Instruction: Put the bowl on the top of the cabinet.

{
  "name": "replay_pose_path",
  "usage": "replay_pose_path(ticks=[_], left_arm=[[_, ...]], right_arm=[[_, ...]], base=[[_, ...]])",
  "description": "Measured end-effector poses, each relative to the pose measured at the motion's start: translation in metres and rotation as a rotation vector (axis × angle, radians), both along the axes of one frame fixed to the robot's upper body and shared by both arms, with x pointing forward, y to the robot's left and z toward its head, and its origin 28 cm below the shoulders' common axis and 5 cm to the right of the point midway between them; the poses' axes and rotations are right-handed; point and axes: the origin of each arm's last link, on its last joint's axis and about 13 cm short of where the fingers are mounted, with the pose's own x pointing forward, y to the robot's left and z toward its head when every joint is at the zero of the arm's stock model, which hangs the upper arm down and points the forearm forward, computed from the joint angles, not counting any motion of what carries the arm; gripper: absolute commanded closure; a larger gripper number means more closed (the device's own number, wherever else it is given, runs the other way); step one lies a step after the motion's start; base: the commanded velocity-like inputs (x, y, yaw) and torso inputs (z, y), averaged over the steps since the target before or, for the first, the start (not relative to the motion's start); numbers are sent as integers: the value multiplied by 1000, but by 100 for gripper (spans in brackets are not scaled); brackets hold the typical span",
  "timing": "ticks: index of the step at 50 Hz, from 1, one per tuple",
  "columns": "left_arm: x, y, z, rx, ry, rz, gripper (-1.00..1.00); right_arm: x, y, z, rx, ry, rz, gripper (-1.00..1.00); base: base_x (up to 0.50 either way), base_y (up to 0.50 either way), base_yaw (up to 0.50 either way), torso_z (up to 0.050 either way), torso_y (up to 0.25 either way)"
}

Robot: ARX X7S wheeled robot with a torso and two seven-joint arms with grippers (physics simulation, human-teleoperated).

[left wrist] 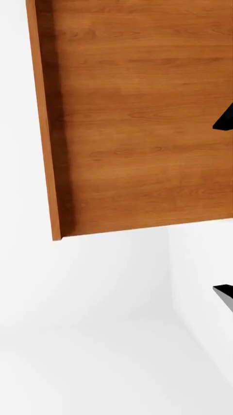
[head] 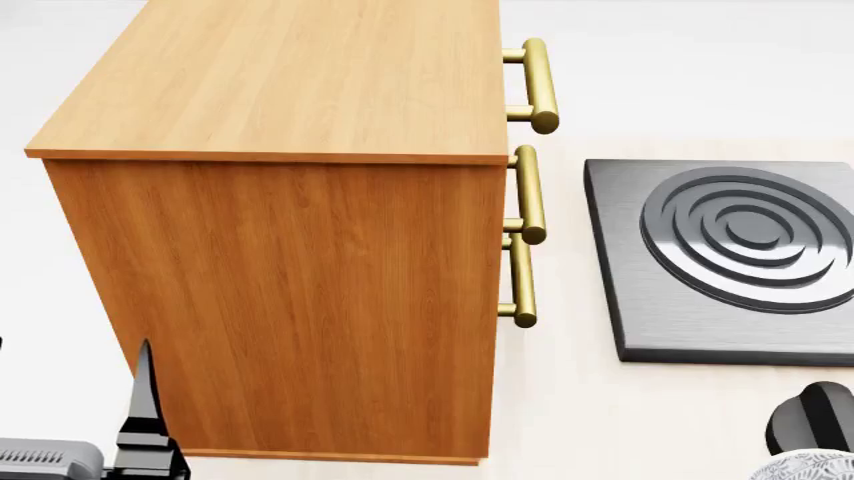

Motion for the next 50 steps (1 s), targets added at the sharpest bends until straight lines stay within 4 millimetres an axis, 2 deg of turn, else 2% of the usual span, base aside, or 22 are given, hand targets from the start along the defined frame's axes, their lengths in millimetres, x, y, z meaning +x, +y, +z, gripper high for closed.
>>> replay_pose_path(ticks=[50], left_arm=[[-1,1,-1,-2,2,3,-100]], right_arm=[[-1,0,-5,8,8,-3,-100]], base=[[0,0,0,0,0]])
